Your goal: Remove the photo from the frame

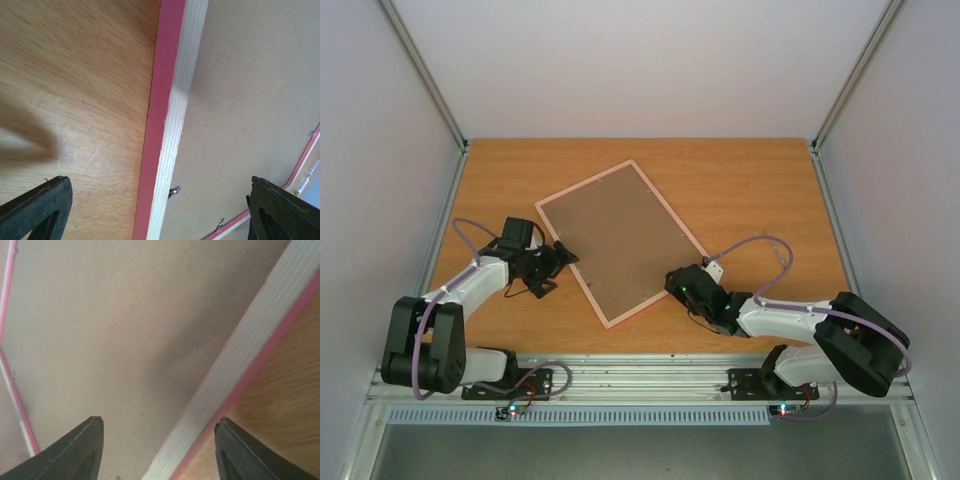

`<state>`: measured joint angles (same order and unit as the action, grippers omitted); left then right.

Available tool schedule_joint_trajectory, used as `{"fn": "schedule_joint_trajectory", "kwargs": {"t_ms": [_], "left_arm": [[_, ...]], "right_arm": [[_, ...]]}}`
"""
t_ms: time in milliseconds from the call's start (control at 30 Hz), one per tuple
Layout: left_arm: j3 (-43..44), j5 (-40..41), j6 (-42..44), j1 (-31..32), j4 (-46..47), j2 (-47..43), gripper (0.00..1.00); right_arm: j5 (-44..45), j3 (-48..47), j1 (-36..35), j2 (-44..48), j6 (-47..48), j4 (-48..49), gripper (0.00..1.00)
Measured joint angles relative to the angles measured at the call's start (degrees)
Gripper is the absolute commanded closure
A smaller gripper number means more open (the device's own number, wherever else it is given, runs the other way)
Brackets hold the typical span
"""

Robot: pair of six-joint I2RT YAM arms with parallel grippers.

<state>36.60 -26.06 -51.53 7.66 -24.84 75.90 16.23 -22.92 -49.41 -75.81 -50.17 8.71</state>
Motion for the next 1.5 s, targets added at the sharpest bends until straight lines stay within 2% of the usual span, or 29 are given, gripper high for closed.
{"fn": "schedule_joint_trajectory", "kwargs": {"t_ms": [133,267,467,633,833,1200,1500], "left_arm": [[-0.09,0.72,-0.37,0.37,0.07,0.0,0.05],[-0.09,1.84,-0.5,0.79,0.0,0.0,0.05],[0.2,4.85,-0.24,3.08,-1.09,0.02,0.05],[2.54,7.74,0.52,6.01,-2.34,1.88,0.05],[5.16,9.68,0.98,7.61,-2.47,6.23,0.05],[9.53,10.1,2.4,7.96,-2.82,12.39,0.06],[14.45,9.42,4.79,9.62,-2.99,17.22,0.07]], "right_arm": [[-0.52,-0.5,0.46,2.95,1.18,-2.32,0.32],[-3.37,-3.45,2.8,5.51,5.88,-9.53,0.26],[-12.61,-13.77,14.73,5.66,23.19,-21.86,0.21],[-20.04,-23.23,24.15,1.16,37.07,-27.32,0.17],[-27.91,-33.22,31.95,-11.43,47.28,-31.61,0.12],[-34.07,-41.11,33.99,-25.83,54.8,-34.32,0.1],[-38.45,-40.35,34.03,-28.74,56.39,-34.42,0.09]]}}
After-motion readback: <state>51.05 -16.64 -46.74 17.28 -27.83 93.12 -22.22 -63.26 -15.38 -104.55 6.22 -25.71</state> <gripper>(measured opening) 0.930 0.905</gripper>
